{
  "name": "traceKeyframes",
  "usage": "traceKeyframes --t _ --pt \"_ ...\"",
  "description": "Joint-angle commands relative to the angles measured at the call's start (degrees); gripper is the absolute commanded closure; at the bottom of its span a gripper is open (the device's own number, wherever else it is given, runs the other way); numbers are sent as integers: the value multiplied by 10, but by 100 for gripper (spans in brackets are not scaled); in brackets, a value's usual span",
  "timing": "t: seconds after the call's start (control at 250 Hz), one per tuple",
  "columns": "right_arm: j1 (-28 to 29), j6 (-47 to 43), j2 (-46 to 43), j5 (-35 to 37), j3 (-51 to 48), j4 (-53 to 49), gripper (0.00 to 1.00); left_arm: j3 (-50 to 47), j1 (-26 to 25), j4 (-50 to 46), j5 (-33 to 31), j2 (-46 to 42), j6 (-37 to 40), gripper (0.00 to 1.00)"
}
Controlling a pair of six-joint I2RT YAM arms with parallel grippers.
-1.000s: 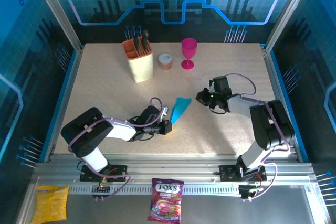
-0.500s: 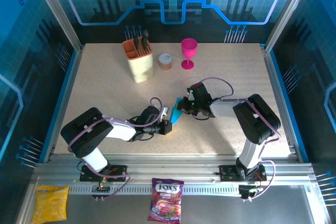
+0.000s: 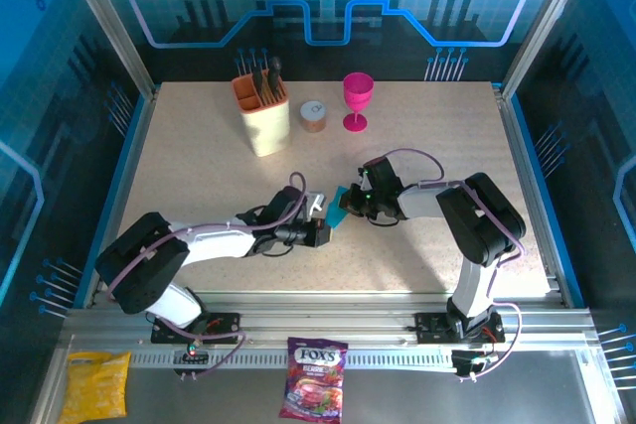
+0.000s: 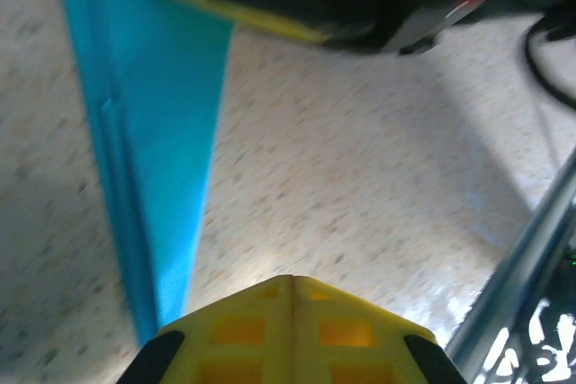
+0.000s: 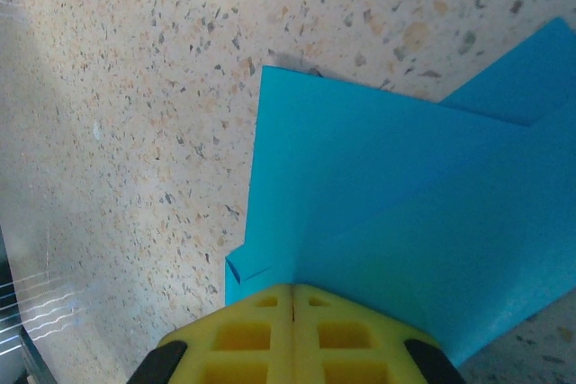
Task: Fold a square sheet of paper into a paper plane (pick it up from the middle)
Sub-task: Fold the wing for the fifth time at the center of the table.
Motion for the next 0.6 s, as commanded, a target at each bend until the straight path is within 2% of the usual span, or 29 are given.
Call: traceKeyframes --t 0.0,0.3,0.595 --pt "-7 -8 29 23 -17 -28 100 41 12 -42 34 27 39 100" --pt "-4 -6 41 23 -19 -25 100 82 31 -36 65 129 67 100" --pt "-5 -3 52 27 -18 -26 100 -4 31 -8 49 113 47 100"
